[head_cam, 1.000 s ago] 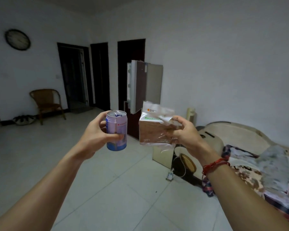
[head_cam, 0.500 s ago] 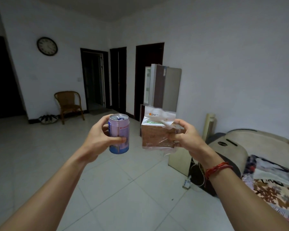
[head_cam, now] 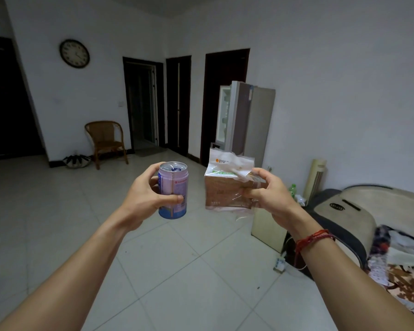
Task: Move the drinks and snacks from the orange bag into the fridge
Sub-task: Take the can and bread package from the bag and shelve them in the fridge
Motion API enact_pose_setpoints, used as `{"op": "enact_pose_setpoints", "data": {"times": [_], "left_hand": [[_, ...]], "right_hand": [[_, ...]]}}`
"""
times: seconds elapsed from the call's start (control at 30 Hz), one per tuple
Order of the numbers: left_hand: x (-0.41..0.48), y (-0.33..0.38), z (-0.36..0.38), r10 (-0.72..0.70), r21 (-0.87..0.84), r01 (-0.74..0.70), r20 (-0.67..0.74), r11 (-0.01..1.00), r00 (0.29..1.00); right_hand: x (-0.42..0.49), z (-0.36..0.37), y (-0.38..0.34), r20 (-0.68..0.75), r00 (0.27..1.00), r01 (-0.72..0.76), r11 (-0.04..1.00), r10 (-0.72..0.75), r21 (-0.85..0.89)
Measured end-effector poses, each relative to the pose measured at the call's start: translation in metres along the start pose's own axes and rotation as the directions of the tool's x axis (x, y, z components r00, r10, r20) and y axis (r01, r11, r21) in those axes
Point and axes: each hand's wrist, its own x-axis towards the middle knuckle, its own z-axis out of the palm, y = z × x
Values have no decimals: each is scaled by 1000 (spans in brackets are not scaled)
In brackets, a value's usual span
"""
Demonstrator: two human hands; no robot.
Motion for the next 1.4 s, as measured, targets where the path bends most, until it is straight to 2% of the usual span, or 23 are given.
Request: {"op": "enact_pose_setpoints", "data": {"times": [0.23, 0.5, 0.77, 0.97, 1.4], "left_hand": [[81, -53, -3, -21, 14, 22, -55, 1000, 998], [216, -101, -6, -25, 46, 30, -113, 998, 993], [322, -151, -26, -35, 47, 44, -176, 998, 984], [400, -207, -48, -59, 48, 67, -166, 997, 984], [624, -315, -135, -31, 44, 34, -65, 998, 997]], "right_hand": [[101, 8, 47, 13, 1000, 8, 1000, -7, -27], [253, 12, 81, 52, 998, 20, 1000, -20, -13], [373, 40, 116, 128, 990, -58, 998, 53, 37], [458, 66, 146, 152, 985, -89, 996, 85, 20], [675, 146, 199, 52, 992, -119, 992, 117, 39]]}}
